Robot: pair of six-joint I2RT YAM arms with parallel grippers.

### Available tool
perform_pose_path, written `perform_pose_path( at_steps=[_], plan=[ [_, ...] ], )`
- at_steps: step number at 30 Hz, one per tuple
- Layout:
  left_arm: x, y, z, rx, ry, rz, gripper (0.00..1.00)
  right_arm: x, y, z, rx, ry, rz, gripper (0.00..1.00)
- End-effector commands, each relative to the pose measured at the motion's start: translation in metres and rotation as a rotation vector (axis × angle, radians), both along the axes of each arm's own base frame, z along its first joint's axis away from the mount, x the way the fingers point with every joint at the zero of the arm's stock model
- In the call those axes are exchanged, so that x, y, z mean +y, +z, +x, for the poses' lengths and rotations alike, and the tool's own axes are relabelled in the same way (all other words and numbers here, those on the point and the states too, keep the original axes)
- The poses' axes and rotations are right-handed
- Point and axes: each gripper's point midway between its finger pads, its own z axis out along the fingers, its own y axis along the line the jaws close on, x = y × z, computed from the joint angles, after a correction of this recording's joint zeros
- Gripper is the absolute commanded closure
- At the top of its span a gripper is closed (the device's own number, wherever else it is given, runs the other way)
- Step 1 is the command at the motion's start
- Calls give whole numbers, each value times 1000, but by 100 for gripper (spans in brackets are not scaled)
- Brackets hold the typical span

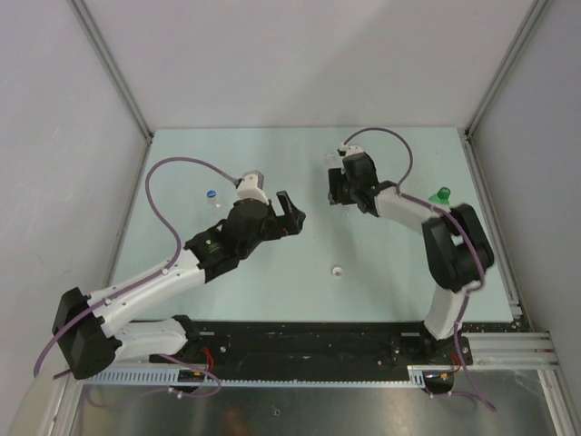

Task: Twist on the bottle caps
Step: Pick up the plastic bottle at the center of the board.

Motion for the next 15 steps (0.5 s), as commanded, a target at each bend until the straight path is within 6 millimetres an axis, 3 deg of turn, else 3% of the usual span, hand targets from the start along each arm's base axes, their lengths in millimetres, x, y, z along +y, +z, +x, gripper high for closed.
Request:
perform_pose_path(
  at_steps=[1,3,7,15],
  plan=[
    [-12,43,16,-19,91,-192,0,34,113,-30,-332,49,171,44],
    [-17,49,20,-14,101,-223,0,43,136,-56,-407,84,247,43],
    [-33,71,20,-39,49,-297,0,56,163,-97,-508,137,325,43],
    [-32,89,18,-123,64,-497,0,70,192,-148,-633,267,404,42]
  ],
)
